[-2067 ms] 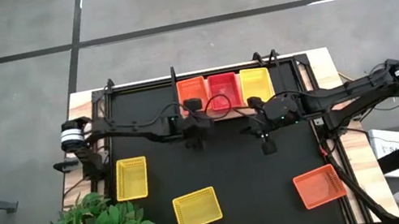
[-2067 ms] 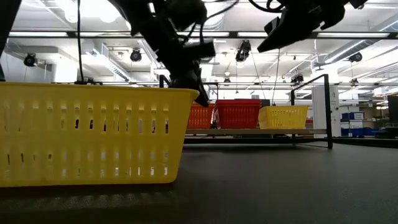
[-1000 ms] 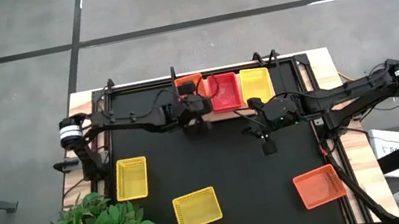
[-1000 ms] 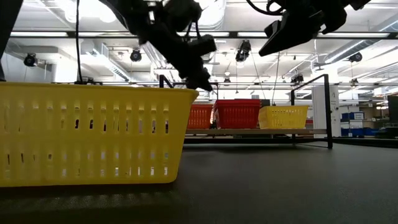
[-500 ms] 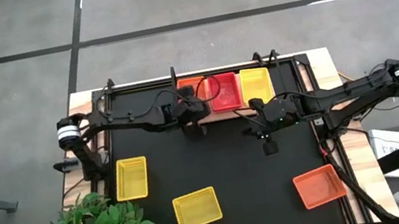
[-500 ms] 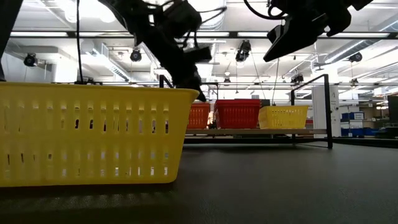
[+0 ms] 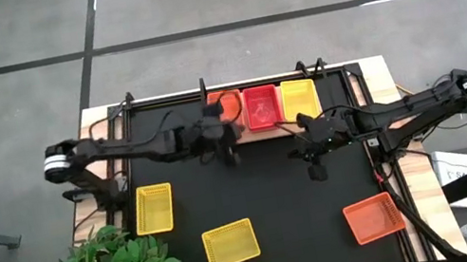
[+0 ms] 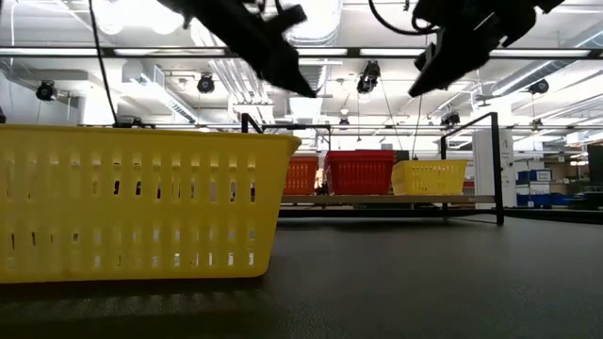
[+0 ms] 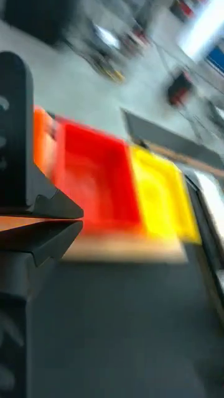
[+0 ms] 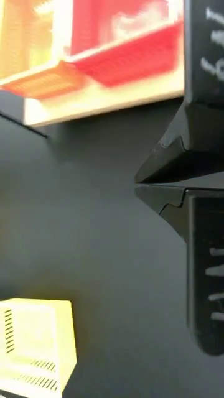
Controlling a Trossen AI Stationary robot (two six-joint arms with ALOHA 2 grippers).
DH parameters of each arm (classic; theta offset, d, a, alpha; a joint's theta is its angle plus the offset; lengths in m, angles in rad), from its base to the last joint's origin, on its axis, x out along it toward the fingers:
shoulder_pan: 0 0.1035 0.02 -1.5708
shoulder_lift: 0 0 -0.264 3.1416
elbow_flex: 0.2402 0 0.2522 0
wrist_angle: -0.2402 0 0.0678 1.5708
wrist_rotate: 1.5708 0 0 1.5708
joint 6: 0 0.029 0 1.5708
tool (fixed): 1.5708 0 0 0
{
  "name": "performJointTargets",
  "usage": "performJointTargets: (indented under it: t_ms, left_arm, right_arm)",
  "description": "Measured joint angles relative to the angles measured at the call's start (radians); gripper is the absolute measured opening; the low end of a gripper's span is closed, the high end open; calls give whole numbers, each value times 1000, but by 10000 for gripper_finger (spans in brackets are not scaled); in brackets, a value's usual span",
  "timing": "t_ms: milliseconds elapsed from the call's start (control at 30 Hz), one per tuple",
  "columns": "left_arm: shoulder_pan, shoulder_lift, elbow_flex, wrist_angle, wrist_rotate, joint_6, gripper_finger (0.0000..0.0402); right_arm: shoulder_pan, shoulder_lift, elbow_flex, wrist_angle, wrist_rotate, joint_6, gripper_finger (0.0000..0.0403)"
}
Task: Stack baskets on shelf by color
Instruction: Stack the bottom yellow basket on top of the yellow basket on the shelf
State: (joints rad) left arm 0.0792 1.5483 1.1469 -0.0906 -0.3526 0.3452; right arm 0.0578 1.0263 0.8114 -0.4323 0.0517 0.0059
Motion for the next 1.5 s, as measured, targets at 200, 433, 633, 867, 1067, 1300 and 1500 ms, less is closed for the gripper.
performJointTargets:
  t_ms: [200,433,633,867,1067,1300,1500]
  left_arm:
    - [-107,-56,-98,72,54,29,0]
    - [-123,-77,-159,135,52,46,0]
    - [-130,-86,-161,135,50,57,0]
    - [-190,-110,-172,135,53,53,0]
    - [-253,-134,-197,66,55,-108,0]
    - [-333,-145,-110,-269,55,-468,0]
    - [-398,-145,-90,-330,55,-521,0]
  right_arm:
    - [1,4,2,-176,45,190,9]
    - [1,4,107,-592,177,443,9]
    - [31,5,151,-598,97,450,9]
    - [127,35,212,-600,78,507,9]
    - [274,124,247,-589,224,405,9]
    - [318,193,224,-389,262,119,9]
    - [317,263,235,-163,127,-252,17]
